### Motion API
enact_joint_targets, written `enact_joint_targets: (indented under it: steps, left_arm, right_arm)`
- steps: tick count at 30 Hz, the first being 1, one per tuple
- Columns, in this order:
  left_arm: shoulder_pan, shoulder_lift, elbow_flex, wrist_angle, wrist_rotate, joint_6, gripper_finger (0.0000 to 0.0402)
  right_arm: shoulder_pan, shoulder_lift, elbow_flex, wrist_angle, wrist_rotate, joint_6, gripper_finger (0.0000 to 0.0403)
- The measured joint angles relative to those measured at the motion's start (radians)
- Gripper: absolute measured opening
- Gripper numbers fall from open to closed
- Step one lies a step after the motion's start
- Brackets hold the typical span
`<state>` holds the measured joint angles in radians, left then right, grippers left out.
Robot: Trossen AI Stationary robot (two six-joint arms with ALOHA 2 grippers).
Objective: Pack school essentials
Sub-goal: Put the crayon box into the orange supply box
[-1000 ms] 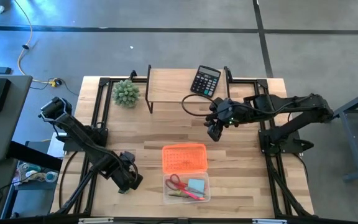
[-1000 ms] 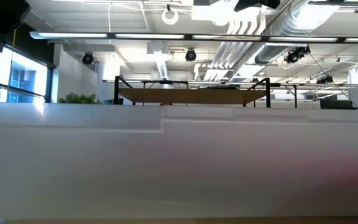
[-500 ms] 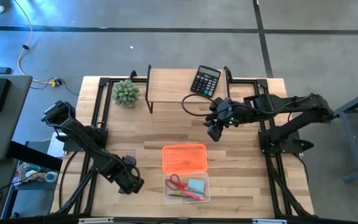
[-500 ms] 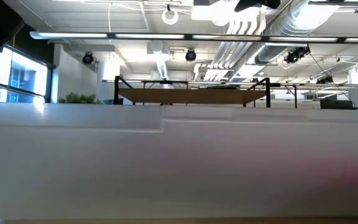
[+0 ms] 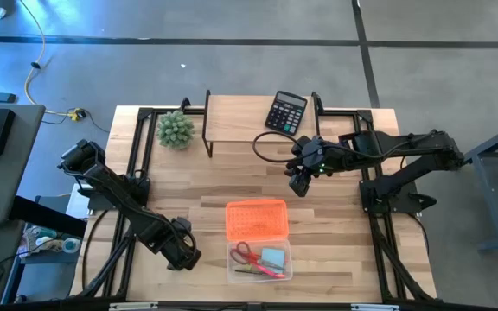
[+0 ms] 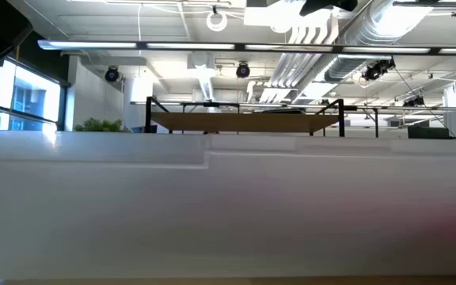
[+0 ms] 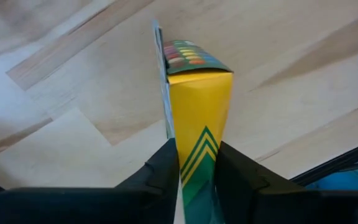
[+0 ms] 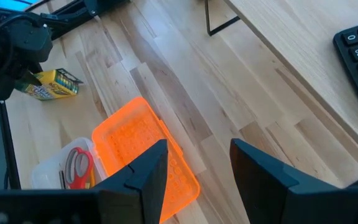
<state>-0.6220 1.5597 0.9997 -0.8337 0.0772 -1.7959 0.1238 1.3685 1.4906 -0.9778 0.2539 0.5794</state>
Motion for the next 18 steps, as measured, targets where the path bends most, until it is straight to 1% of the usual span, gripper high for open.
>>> enact_joint_targets:
  steps: [4,7,11,16,18]
  left_arm:
    - [0.0,0.0,0.0,0.01,0.0,0.02,0.0068]
    - [0.0,-0.004,0.0,0.053,0.0,0.054,0.0068]
    - [0.021,-0.014,0.0,0.151,-0.005,0.116,0.0069]
    - [0.066,-0.038,-0.001,0.295,-0.074,0.195,0.0069]
    - [0.09,-0.05,0.001,0.384,-0.098,0.227,0.0069]
  right_arm:
    - [0.001,0.0,0.0,0.001,-0.005,0.01,0.0165]
    - [0.001,0.0,0.0,0.002,-0.039,0.028,0.0165]
    - [0.001,0.0,0.0,0.003,-0.136,0.025,0.0165]
    - [0.001,-0.001,0.0,0.013,-0.265,-0.002,0.0165]
    - [0.002,-0.006,0.0,0.013,-0.299,-0.013,0.0165]
